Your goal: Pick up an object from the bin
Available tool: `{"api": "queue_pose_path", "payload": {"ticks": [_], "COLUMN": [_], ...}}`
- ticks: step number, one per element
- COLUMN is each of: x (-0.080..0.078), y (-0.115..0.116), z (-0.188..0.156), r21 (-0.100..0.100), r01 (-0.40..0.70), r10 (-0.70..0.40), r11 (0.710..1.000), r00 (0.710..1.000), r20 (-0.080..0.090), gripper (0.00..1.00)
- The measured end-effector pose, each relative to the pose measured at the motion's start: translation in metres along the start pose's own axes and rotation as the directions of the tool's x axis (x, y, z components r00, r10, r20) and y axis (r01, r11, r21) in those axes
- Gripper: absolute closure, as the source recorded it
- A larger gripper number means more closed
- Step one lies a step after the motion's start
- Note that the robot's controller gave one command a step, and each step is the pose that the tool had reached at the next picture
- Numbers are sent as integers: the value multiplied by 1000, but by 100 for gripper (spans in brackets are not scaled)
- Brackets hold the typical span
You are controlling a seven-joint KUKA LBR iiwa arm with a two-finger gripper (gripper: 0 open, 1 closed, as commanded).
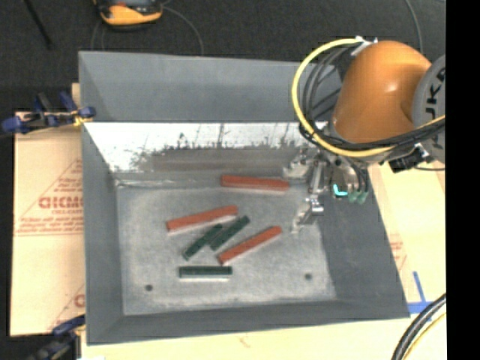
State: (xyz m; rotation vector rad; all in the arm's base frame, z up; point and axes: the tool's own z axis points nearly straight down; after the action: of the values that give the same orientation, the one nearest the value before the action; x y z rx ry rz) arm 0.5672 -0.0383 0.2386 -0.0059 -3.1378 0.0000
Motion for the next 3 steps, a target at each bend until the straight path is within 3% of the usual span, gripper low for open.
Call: {"api": "queue_pose_path", "payload": {"ticks": [1,2,3], "x": [-1,9,26], "y": [0,22,58], "z": [-5,60,81], "r21": [1,2,1], "r01": [1,40,240], "r10": [-1,-40,-240], "r11": [1000,999,971], "r00": [1000,999,971], "r20": [8,12,4], "gripper": [0,0,0]}}
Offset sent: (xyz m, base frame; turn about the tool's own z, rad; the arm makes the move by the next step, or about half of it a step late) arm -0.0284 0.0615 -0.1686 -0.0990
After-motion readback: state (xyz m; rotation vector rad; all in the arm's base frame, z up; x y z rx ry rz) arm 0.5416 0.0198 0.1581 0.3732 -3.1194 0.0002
